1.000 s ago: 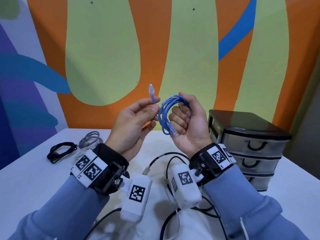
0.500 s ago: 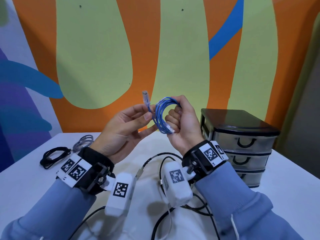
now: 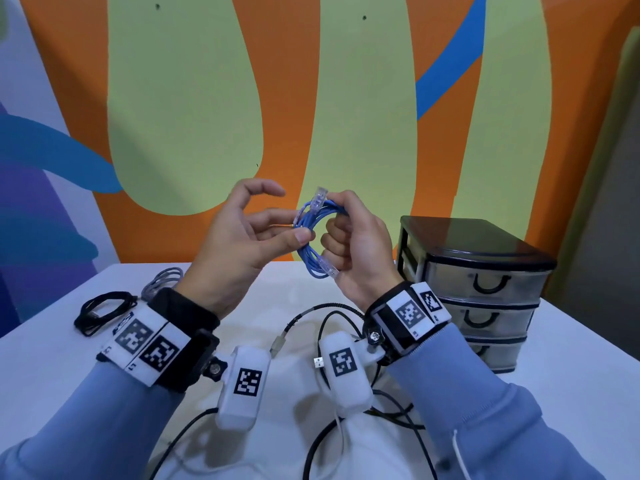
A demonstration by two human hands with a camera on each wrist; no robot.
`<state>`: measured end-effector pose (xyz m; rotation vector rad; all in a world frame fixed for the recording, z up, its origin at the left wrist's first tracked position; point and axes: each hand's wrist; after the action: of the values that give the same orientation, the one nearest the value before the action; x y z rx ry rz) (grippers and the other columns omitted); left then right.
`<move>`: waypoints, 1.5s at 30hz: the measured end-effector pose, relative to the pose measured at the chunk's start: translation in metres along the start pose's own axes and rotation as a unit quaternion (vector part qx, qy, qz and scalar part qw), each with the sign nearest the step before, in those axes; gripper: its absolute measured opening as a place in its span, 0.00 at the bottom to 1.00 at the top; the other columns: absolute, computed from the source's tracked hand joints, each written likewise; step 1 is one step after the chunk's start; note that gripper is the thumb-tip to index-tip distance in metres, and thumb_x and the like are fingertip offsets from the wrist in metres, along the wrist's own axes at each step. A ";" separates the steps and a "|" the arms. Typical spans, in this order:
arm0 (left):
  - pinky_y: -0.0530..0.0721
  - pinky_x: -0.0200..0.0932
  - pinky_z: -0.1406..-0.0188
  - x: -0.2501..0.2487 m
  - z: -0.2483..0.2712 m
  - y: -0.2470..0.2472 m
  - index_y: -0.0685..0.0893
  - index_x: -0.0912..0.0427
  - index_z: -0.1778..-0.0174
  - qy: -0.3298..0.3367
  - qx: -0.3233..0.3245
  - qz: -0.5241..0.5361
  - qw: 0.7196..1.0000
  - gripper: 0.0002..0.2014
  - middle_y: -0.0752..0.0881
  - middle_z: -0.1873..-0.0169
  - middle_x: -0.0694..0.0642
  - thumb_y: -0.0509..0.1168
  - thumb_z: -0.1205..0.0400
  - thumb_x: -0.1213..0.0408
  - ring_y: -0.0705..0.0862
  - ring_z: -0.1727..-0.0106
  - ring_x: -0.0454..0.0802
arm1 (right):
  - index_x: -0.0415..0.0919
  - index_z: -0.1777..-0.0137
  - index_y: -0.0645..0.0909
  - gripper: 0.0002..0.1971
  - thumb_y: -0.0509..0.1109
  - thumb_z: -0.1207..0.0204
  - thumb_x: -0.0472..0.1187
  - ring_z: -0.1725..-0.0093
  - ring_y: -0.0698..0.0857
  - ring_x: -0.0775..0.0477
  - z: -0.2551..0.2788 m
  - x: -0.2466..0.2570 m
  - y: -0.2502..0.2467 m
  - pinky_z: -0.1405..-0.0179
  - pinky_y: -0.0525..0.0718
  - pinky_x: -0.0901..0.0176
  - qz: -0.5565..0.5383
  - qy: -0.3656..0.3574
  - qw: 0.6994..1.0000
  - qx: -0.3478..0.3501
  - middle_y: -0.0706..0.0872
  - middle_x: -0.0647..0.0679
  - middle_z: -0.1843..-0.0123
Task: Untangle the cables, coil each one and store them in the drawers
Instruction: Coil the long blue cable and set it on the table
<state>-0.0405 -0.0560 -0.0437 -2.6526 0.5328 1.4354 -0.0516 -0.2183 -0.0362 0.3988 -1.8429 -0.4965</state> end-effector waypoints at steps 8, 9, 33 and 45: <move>0.89 0.43 0.50 -0.003 0.004 0.003 0.91 0.64 0.41 -0.087 0.032 0.003 0.996 0.18 0.94 0.53 0.65 0.74 0.24 0.84 0.92 0.54 0.54 | 0.45 0.65 0.64 0.22 0.72 0.15 0.48 0.78 0.56 0.51 0.003 -0.005 0.002 0.84 0.54 0.64 0.096 0.013 0.995 0.038 0.52 0.42 0.66; 0.88 0.44 0.51 -0.002 0.002 0.003 0.92 0.64 0.43 -0.085 0.021 -0.021 0.996 0.17 0.94 0.54 0.65 0.73 0.24 0.85 0.90 0.55 0.54 | 0.43 0.69 0.65 0.25 0.72 0.14 0.49 0.77 0.56 0.51 0.004 -0.005 0.003 0.84 0.55 0.63 0.101 0.002 0.994 0.040 0.54 0.46 0.71; 0.86 0.37 0.56 0.001 -0.003 0.001 0.89 0.60 0.45 -0.059 -0.095 0.029 0.993 0.05 0.90 0.59 0.53 0.72 0.13 0.64 0.88 0.61 0.45 | 0.37 0.30 0.81 0.26 0.78 0.20 0.52 0.51 0.89 0.46 0.002 -0.022 0.003 0.37 0.89 0.46 0.035 0.068 0.993 0.092 0.89 0.44 0.53; 0.86 0.41 0.58 0.008 -0.005 -0.005 0.81 0.50 0.29 -0.078 -0.155 0.028 0.984 0.24 0.95 0.55 0.56 0.80 0.20 0.63 0.91 0.54 0.51 | 0.44 0.25 0.80 0.23 0.77 0.18 0.33 0.45 0.88 0.40 -0.001 -0.033 0.002 0.45 0.89 0.56 0.117 -0.039 0.986 0.111 0.81 0.33 0.51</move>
<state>-0.0310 -0.0540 -0.0483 -2.7340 0.4008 1.8621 -0.0401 -0.2006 -0.0613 0.3092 -1.9981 -0.1485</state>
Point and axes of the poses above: each hand's wrist, its own z-axis away from the middle knuckle, its own y-axis out of the palm, x = y × z
